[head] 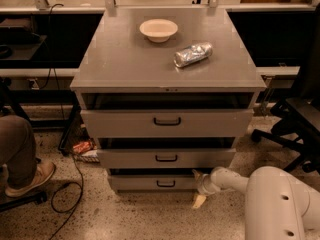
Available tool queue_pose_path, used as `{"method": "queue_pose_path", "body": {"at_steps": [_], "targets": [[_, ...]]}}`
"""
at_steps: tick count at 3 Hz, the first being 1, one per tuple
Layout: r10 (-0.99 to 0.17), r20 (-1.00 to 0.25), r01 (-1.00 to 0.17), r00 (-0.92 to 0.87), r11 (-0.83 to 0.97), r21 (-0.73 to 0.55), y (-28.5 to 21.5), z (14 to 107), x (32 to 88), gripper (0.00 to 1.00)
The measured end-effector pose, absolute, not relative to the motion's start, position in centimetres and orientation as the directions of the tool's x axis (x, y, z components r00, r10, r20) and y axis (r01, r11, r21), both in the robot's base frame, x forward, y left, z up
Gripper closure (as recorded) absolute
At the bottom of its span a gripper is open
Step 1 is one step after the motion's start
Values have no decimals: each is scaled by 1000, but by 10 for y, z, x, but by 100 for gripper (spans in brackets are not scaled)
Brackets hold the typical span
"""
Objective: Open bottom drawer
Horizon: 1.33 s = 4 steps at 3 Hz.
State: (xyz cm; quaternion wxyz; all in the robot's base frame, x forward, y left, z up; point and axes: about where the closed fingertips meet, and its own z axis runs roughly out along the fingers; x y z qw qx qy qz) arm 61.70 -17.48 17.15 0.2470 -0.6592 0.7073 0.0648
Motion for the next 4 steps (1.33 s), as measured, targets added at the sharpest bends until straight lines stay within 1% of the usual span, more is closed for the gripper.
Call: {"method": "queue_pose_path", "body": {"at_steps": [1, 3, 4], "targets": [[-896, -444, -966, -9, 122, -228, -175, 165, 622, 18], [-877, -479, -982, -23, 110, -155, -180, 166, 595, 64], [-877, -479, -982, -23, 110, -155, -180, 173, 595, 87]]}}
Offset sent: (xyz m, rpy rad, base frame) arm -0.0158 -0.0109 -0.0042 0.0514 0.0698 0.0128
